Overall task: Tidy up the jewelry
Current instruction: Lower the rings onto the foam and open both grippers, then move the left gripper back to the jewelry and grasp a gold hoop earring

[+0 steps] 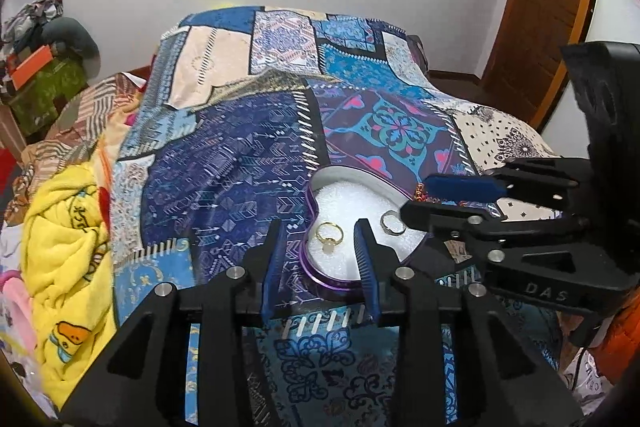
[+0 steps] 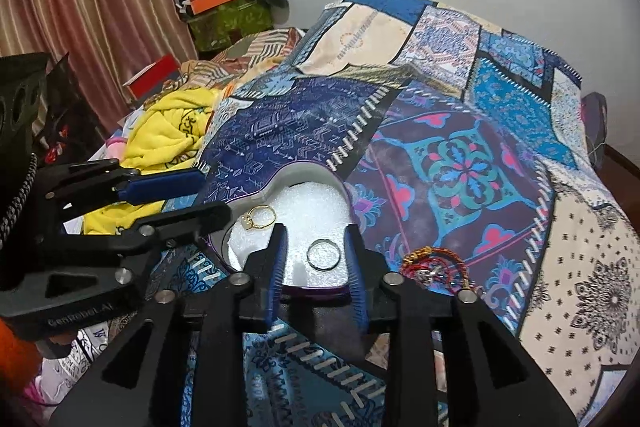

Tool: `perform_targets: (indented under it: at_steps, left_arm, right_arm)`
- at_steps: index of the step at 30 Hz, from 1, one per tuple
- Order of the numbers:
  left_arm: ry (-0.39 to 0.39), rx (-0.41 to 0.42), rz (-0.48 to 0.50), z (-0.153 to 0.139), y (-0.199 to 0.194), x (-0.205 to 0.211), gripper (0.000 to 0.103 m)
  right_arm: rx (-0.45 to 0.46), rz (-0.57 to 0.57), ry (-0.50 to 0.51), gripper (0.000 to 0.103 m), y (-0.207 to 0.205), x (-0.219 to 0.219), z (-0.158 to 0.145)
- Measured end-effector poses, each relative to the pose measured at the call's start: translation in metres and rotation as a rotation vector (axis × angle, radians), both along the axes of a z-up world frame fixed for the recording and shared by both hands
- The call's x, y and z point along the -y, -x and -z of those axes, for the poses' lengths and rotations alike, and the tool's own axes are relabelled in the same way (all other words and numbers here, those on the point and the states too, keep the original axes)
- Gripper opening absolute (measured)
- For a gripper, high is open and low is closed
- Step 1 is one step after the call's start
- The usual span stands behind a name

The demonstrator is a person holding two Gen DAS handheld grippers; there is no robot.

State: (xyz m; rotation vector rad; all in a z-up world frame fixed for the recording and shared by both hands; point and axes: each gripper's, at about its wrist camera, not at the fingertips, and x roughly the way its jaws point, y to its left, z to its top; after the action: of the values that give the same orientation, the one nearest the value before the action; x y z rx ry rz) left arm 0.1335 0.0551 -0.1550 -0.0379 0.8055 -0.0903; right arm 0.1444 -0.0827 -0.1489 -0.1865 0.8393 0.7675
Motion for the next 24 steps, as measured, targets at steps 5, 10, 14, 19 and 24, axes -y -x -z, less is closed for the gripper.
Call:
perform_targets:
  at_steps: [5, 10, 14, 19, 24]
  left_arm:
    - [-0.024, 0.012, -0.013, -0.006, 0.009, 0.003, 0.054]
    - [-0.035, 0.015, -0.005, -0.010, 0.015, 0.012, 0.057]
    - [-0.036, 0.019, 0.008, -0.015, 0.016, 0.023, 0.058]
    - [-0.024, 0.004, 0.049, -0.015, 0.012, 0.042, 0.058]
    - [-0.009, -0.032, 0.099, -0.006, 0.002, 0.064, 0.058]
  right_arm:
    - [0.037, 0.036, 0.005, 0.044, 0.006, 0.010, -0.010]
    - [0.047, 0.059, 0.006, 0.044, 0.011, 0.021, -0.015]
    - [0.054, 0.084, 0.002, 0.044, 0.013, 0.036, -0.020]
    - [0.056, 0.120, 0.005, 0.044, 0.014, 0.056, -0.020]
    - [0.044, 0.175, 0.020, 0.044, 0.011, 0.083, -0.015]
